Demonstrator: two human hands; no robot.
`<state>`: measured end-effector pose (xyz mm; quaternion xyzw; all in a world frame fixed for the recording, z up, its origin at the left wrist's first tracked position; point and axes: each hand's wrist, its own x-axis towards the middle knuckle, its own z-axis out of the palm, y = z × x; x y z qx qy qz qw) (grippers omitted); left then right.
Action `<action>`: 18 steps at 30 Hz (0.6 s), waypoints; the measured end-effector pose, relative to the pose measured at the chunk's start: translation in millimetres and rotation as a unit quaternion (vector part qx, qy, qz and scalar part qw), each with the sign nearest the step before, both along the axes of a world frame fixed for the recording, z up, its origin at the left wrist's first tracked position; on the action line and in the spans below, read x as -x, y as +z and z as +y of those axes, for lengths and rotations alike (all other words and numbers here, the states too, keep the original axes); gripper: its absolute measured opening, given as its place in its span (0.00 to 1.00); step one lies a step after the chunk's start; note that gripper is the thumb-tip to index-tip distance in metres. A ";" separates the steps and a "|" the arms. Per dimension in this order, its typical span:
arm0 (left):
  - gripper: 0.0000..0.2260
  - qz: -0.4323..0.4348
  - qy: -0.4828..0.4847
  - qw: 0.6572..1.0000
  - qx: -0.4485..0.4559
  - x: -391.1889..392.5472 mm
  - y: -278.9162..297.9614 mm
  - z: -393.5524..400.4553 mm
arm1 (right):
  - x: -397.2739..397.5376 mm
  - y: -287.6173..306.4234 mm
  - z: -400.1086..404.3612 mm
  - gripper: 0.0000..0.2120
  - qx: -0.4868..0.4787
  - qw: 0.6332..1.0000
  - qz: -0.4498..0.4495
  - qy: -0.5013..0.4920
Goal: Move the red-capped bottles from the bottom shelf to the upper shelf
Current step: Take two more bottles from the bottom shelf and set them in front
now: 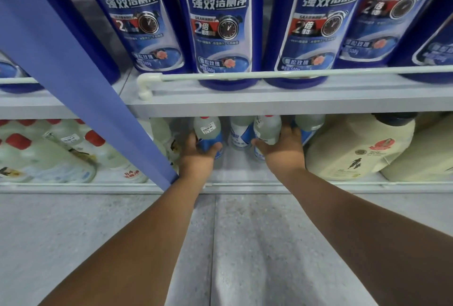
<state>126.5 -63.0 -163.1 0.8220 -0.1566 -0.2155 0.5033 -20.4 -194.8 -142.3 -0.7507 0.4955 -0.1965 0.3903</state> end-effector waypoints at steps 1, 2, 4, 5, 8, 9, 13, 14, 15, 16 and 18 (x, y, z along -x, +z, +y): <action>0.27 -0.001 -0.014 1.000 -0.006 2.8 -1.9 2.8 | 3.2 -0.4 -0.7 0.27 -0.016 1.000 -0.005 0.004; 0.27 -0.006 -0.029 0.999 -0.017 7.2 -1.5 6.0 | 6.4 -2.4 -1.2 0.26 -0.038 0.999 -0.020 0.004; 0.25 -0.023 -0.055 0.998 -0.021 16.9 2.9 11.2 | 12.5 -1.9 -1.3 0.26 -0.071 0.996 -0.052 0.006; 0.24 -0.023 -0.064 0.998 -0.016 20.8 5.2 12.6 | 15.7 -0.2 -1.5 0.27 -0.080 0.995 -0.062 0.010; 0.23 0.002 -0.075 0.997 0.001 30.0 14.3 14.0 | 22.3 8.9 1.3 0.27 -0.093 0.992 -0.075 0.032; 0.22 0.009 -0.078 0.997 0.010 32.3 17.5 15.7 | 24.1 13.2 4.7 0.27 -0.095 0.991 -0.083 0.040; 0.24 0.010 -0.110 0.994 0.024 46.0 36.5 31.0 | 40.1 25.5 30.9 0.30 -0.125 0.984 -0.115 0.055; 0.24 0.008 -0.113 0.993 0.023 50.5 40.3 37.0 | 46.5 29.9 39.8 0.29 -0.130 0.983 -0.117 0.058; 0.24 0.013 -0.111 0.993 0.029 56.9 45.2 43.8 | 54.0 34.5 49.1 0.27 -0.136 0.982 -0.118 0.057; 0.23 0.022 -0.103 0.994 0.039 64.1 50.6 51.6 | 62.4 38.9 58.2 0.25 -0.143 0.981 -0.118 0.056; 0.23 0.042 -0.089 0.994 0.055 79.9 65.8 68.8 | 78.2 50.1 74.7 0.27 -0.148 0.980 -0.114 0.065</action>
